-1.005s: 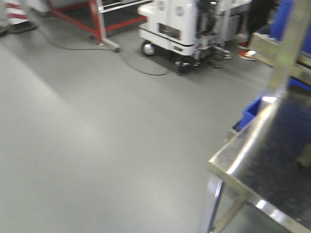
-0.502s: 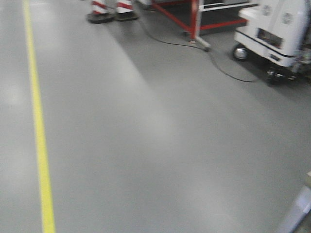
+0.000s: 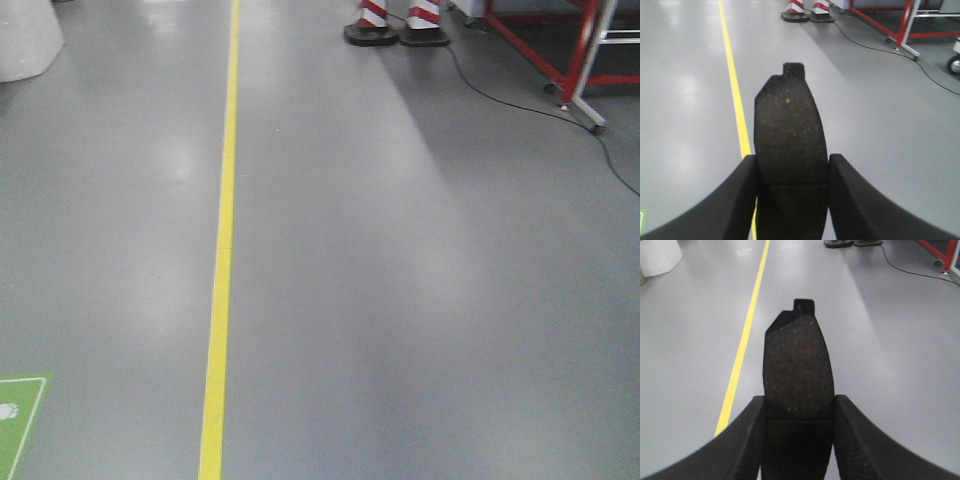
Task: Move and align brake pads A on conveyor
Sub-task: 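Drive the base away from the table holding both brake pads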
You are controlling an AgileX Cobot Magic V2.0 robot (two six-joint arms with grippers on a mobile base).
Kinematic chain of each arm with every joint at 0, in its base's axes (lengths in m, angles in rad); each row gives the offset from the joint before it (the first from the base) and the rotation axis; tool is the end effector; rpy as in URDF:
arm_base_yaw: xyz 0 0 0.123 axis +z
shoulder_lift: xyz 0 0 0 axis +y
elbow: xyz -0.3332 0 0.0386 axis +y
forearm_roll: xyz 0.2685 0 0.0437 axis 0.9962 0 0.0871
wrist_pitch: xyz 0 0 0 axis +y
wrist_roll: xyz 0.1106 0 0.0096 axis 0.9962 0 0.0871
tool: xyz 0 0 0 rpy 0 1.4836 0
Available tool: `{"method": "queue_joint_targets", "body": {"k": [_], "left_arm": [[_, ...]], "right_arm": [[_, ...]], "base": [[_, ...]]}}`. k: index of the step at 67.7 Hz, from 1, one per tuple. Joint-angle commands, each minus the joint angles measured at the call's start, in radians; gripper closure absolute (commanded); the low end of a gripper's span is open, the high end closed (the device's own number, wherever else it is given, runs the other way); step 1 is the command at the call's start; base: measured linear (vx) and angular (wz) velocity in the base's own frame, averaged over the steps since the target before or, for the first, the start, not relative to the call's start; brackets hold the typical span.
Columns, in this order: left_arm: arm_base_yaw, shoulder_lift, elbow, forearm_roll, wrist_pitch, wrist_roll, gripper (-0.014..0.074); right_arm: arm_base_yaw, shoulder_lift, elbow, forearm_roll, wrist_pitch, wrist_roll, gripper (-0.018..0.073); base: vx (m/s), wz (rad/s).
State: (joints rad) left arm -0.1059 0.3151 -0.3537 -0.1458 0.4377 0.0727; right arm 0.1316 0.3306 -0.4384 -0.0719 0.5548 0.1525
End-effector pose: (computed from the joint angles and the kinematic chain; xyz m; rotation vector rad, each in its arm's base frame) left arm 0.0663 -0.0139 0.2834 0.0860 1.8796 -0.1714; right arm 0.0635 0.0042 0.3010 -0.0135 1.9308 0.1125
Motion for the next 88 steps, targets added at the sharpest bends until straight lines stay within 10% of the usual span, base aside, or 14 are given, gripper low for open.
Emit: {"method": "queue_joint_targets", "body": {"k": [1,88], "left_arm": [[-0.004,0.007,-0.029,-0.014,-0.099,-0.003,0.0603],[-0.004,0.007,-0.029,-0.014,-0.099,-0.003,0.0603]], "right_arm": [[-0.001,0.005,-0.032,-0.010,-0.090,-0.008,0.0566],[-0.001,0.004,-0.032,-0.010,-0.090,-0.008,0.0566]], "base": [[0.07,0.37],[0.40,0.07]]}}
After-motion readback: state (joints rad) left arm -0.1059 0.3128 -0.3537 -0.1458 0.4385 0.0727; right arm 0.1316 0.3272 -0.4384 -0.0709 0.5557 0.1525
